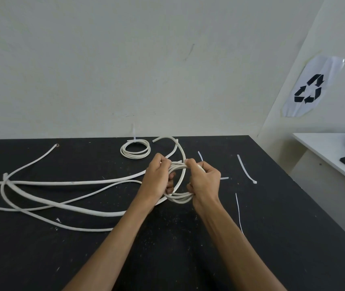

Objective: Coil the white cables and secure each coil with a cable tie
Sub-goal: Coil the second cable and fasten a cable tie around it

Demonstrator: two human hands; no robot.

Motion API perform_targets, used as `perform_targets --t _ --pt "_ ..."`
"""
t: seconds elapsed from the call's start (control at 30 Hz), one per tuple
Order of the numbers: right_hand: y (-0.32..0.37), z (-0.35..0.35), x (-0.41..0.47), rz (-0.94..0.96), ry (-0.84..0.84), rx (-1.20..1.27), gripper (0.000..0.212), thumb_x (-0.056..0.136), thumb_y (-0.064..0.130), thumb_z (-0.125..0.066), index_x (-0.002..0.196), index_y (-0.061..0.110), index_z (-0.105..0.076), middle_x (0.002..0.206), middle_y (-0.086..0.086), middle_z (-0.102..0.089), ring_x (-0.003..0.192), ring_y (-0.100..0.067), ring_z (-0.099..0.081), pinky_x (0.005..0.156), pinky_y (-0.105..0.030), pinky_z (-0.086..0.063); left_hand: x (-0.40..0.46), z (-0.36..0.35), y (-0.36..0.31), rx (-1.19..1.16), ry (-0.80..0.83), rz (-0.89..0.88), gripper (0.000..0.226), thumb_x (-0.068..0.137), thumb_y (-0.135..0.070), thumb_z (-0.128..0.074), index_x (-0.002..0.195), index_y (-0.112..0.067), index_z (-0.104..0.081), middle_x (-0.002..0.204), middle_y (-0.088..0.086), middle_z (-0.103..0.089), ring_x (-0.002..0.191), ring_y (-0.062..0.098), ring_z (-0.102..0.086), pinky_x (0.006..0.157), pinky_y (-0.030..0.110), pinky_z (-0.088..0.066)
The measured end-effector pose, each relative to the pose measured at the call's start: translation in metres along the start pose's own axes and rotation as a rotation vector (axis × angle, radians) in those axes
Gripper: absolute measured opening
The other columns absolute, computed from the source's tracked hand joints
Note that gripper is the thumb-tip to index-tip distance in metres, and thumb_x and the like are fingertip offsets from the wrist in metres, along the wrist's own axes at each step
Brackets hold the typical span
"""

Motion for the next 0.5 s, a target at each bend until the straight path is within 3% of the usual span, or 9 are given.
perform_targets --t 0.17,0.27,0.4,0.5 --pt "-0.003 0.001 -0.001 0.007 -0.052 0.016 0.024 0.09 0.018 -0.071 0.075 0.005 -0.058 0.055 0.0 -0.029 0.05 -0.015 -0.024 0.041 -0.027 -0.028 -0.001 0.003 -0.005 0.154 -0.135 -0.157 0.019 0.11 -0.02 -0.049 0.092 -0.015 -0.05 0.063 -0.004 -0.057 0.051 0.018 -0.047 0.052 0.045 -0.045" --pt "-0.008 -0.003 -0.004 0.003 -0.029 -0.001 0.03 0.096 0.024 -0.065 0.086 -0.004 -0.063 0.063 -0.008 -0.033 0.054 -0.016 -0.028 0.042 -0.027 -0.032 -0.002 0.005 -0.007 0.178 -0.199 -0.173 0.016 0.108 -0.02 -0.05 0.093 -0.02 -0.057 0.068 -0.005 -0.065 0.061 0.018 -0.057 0.064 0.051 -0.055" --pt "0.0 -0.004 -0.008 0.025 0.064 -0.08 0.023 0.101 0.021 -0.064 0.087 0.004 -0.071 0.052 0.001 -0.043 0.043 -0.011 -0.037 0.042 -0.028 -0.037 -0.002 0.008 -0.008 0.164 -0.154 -0.11 0.017 0.108 -0.01 -0.05 0.1 -0.014 -0.065 0.077 0.005 -0.073 0.078 0.029 -0.072 0.078 0.051 -0.062" --pt "0.009 -0.007 -0.007 0.087 0.122 -0.153 0.018 0.1 0.019 -0.066 0.092 0.016 -0.081 0.061 -0.005 -0.056 0.047 -0.012 -0.045 0.045 -0.03 -0.045 -0.001 0.015 -0.005 0.182 -0.156 -0.112 0.019 0.107 -0.008 -0.052 0.098 -0.015 -0.067 0.078 0.002 -0.076 0.091 0.034 -0.076 0.082 0.053 -0.063"
Point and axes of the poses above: each hand's wrist, its own x-axis towards the middle knuckle, its own z-axis out of the back of the hand, y = z × x, the point moved 8 cm from there along x, towards the middle knuckle
